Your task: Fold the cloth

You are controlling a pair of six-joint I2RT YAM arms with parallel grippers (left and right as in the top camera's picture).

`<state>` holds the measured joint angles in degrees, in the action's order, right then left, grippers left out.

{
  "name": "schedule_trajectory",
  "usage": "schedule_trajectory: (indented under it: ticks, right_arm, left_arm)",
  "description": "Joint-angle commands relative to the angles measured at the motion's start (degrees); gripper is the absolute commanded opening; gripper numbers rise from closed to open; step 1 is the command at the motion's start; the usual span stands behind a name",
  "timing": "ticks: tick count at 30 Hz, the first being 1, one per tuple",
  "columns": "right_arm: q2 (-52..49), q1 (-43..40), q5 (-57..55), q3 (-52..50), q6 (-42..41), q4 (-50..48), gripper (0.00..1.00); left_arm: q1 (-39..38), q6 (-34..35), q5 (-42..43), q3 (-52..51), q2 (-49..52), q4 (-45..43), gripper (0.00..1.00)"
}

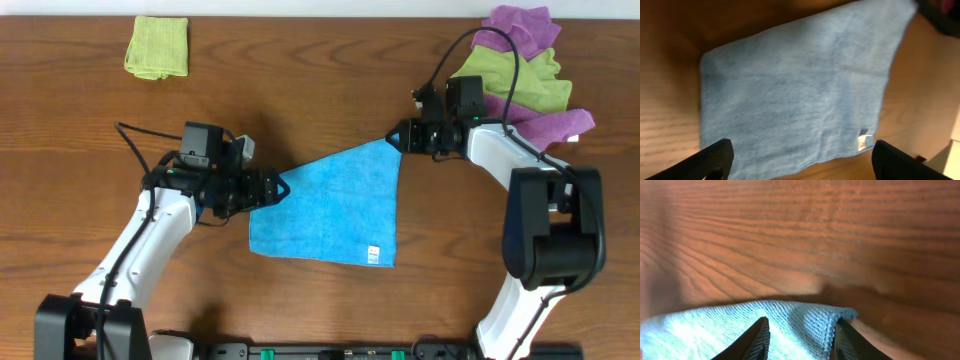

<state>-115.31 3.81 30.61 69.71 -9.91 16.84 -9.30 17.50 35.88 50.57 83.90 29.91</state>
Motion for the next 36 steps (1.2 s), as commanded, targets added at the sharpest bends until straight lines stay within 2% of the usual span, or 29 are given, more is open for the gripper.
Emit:
schedule_trajectory:
  ticks: [1, 4, 8, 13, 17, 22, 27, 31, 36]
  right_arm:
    - [-1.1, 0.7, 1.6, 1.1, -1.9, -0.4, 0.40]
    - [-1.1, 1.1, 1.6, 1.1, -2.1, -0.4, 0.31]
    - [-1.1, 1.6, 1.8, 1.1, -2.6, -1.1, 0.01]
    - [-1.0, 1.8, 6.9, 2.5, -3.4, -3.0, 0.01]
    - [-0.6, 1.9, 11.0, 10.4, -3.3, 0.2, 0.01]
    - [-0.4, 1.8, 6.6, 27.8, 2.4, 14.0, 0.01]
    - [-0.4, 1.8, -3.5, 45.4, 8.3, 26.8, 0.01]
    - [-0.4, 2.1, -4.9, 56.8, 9.4, 33.3, 0.01]
    - [-0.4, 8.1, -1.3, 61.3, 9.4, 43.6, 0.01]
  left_arm:
    - [1.5, -1.3, 4.8, 2.0, -0.1, -0.4, 0.88]
    - [2.4, -2.6, 6.4, 3.4, -0.8, -0.3, 0.88]
    - [2.6, -3.4, 7.8, 4.9, -1.9, -0.2, 0.88]
    - [2.6, -5.1, 9.2, 7.3, -4.5, 0.3, 0.87]
    - [2.7, -8.7, 8.3, 10.8, -8.2, 3.0, 0.87]
    - [5.1, -9.1, 3.6, 14.6, -13.4, 7.5, 0.88]
    - [9.6, -9.9, 3.3, 15.2, -18.7, 9.2, 0.89]
    - [12.3, -10.1, 3.3, 15.2, -21.5, 9.8, 0.91]
    - [12.5, -11.1, 2.4, 15.2, -22.1, 9.8, 0.91]
